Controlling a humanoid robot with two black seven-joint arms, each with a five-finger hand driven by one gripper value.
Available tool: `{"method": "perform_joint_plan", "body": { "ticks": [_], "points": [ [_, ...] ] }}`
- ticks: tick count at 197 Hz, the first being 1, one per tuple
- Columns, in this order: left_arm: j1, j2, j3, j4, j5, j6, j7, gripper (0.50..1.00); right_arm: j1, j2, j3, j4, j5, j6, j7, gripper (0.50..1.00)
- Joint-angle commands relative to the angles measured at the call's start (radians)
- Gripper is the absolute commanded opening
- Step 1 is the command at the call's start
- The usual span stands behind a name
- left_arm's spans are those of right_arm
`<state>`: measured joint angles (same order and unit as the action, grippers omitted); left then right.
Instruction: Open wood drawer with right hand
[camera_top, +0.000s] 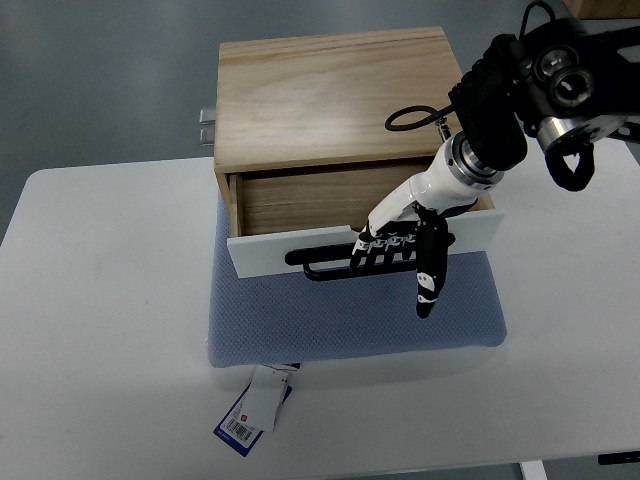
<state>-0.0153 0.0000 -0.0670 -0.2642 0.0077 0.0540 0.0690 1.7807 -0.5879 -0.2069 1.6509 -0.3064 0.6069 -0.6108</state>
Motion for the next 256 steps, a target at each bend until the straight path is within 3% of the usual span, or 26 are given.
{"method": "perform_joint_plan", "body": {
  "ticks": [1, 45, 91, 113, 122, 123, 146, 183, 190, 200, 201, 214, 224, 225, 227, 256],
  "points": [
    [0.000, 0.000, -0.001, 0.000, 0.000, 0.001, 0.000, 1.000, 0.003, -0.020, 0.000, 0.021, 0.009, 0.004, 0.000, 0.940],
    [0.000, 0.000, 0.001, 0.000, 0.000, 0.001, 0.000, 1.000, 0.055, -0.078, 0.017, 0.079, 0.047, 0.004, 0.000, 0.940],
    [0.000, 0.000, 0.001, 0.000, 0.000, 0.001, 0.000, 1.000, 0.092, -0.138, 0.150, 0.046, 0.061, 0.004, 0.000, 0.940],
    [0.000, 0.000, 0.001, -0.001, 0.000, 0.001, 0.000, 1.000, 0.069, -0.187, 0.285, -0.086, 0.058, 0.004, 0.000, 0.940],
    [0.000, 0.000, 0.001, -0.001, 0.000, 0.001, 0.000, 1.000, 0.069, -0.187, 0.285, -0.086, 0.058, 0.004, 0.000, 0.940],
    [0.000, 0.000, 0.001, -0.001, 0.000, 0.001, 0.000, 1.000, 0.033, -0.197, 0.352, -0.183, 0.059, 0.004, 0.000, 0.940],
    [0.000, 0.000, 0.003, -0.007, 0.000, 0.001, 0.000, 1.000, -0.095, -0.185, 0.552, -0.427, 0.058, 0.004, 0.000, 0.940],
    [0.000, 0.000, 0.003, -0.010, 0.002, 0.001, 0.002, 1.000, -0.380, -0.096, 0.961, -0.799, 0.059, -0.053, 0.218, 0.942],
    [0.000, 0.000, 0.003, -0.010, 0.002, 0.001, 0.000, 1.000, -0.428, -0.076, 1.023, -0.842, 0.059, -0.064, 0.253, 0.940],
    [0.000, 0.000, 0.003, -0.010, 0.002, 0.001, 0.000, 1.000, -0.428, -0.076, 1.023, -0.843, 0.059, -0.064, 0.253, 0.940],
    [0.000, 0.000, 0.003, -0.010, 0.002, 0.001, 0.000, 1.000, -0.505, -0.051, 1.111, -0.896, 0.059, -0.084, 0.310, 0.940],
    [0.000, 0.000, 0.003, -0.010, 0.002, 0.001, 0.002, 1.000, -0.602, -0.017, 1.199, -0.928, 0.061, -0.108, 0.379, 0.940],
    [0.000, 0.000, 0.003, -0.010, 0.002, 0.001, 0.002, 1.000, -0.603, -0.017, 1.199, -0.928, 0.061, -0.108, 0.379, 0.940],
    [0.000, 0.000, 0.003, -0.010, 0.002, 0.001, 0.000, 1.000, -0.686, 0.015, 1.259, -0.933, 0.061, -0.128, 0.438, 0.940],
    [0.000, 0.000, 0.003, -0.010, 0.002, 0.001, 0.000, 1.000, -0.704, 0.022, 1.274, -0.931, 0.061, -0.134, 0.453, 0.940],
    [0.000, 0.000, 0.003, -0.010, 0.002, 0.003, 0.002, 1.000, -0.885, 0.131, 1.414, -0.933, 0.076, -0.171, 0.583, 0.940]
  ]
}}
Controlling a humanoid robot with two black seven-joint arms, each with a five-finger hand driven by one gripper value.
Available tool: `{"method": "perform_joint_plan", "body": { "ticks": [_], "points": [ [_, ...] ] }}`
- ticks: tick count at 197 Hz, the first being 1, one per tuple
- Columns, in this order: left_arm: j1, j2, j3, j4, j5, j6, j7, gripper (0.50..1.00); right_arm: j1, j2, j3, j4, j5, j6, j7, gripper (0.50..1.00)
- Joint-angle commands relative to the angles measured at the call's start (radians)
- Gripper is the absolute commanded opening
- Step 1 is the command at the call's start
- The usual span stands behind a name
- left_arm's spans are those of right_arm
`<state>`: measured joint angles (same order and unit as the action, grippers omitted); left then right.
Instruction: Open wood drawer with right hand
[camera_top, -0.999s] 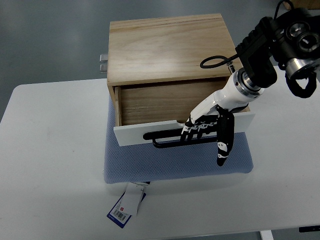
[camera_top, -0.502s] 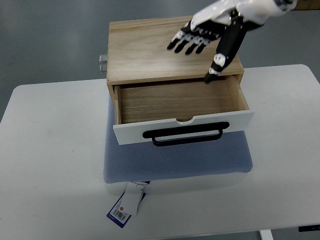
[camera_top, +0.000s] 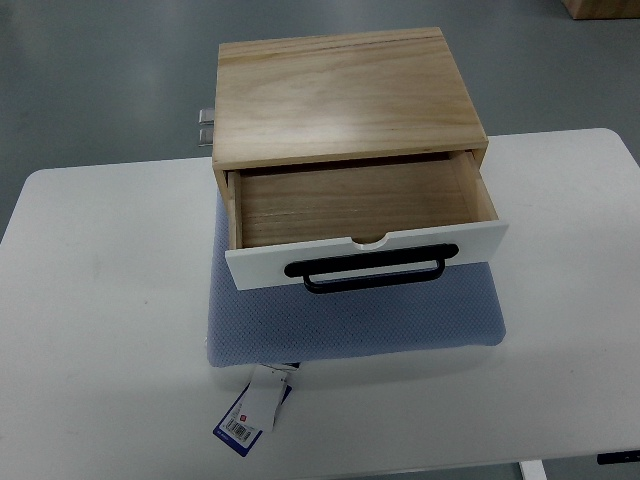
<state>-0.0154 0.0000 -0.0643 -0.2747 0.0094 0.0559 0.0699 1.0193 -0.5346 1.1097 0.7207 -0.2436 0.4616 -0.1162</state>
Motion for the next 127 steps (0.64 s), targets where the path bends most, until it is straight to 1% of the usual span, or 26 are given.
{"method": "perform_joint_plan", "body": {
  "ticks": [1, 12, 25, 55, 72, 127],
  "points": [
    [0.000, 0.000, 0.000, 0.000, 0.000, 0.001, 0.001, 1.000, -0.123, 0.078, 0.098, -0.003, 0.014, -0.026, 0.089, 0.940],
    [0.000, 0.000, 0.000, 0.002, 0.000, 0.001, 0.001, 1.000, -0.183, 0.134, 0.140, -0.009, 0.041, -0.032, 0.122, 0.942],
    [0.000, 0.000, 0.000, 0.002, 0.000, 0.001, 0.001, 1.000, -0.228, 0.185, 0.177, -0.023, 0.067, -0.037, 0.139, 0.942],
    [0.000, 0.000, 0.000, 0.000, 0.000, 0.001, -0.001, 1.000, -0.280, 0.291, 0.288, -0.093, 0.092, -0.038, 0.142, 0.944],
    [0.000, 0.000, 0.000, 0.000, 0.000, 0.001, 0.001, 1.000, -0.295, 0.323, 0.343, -0.119, 0.092, -0.037, 0.142, 0.944],
    [0.000, 0.000, 0.000, -0.001, 0.000, 0.001, 0.001, 1.000, -0.329, 0.371, 0.381, -0.122, 0.093, -0.035, 0.142, 0.944]
  ]
}}
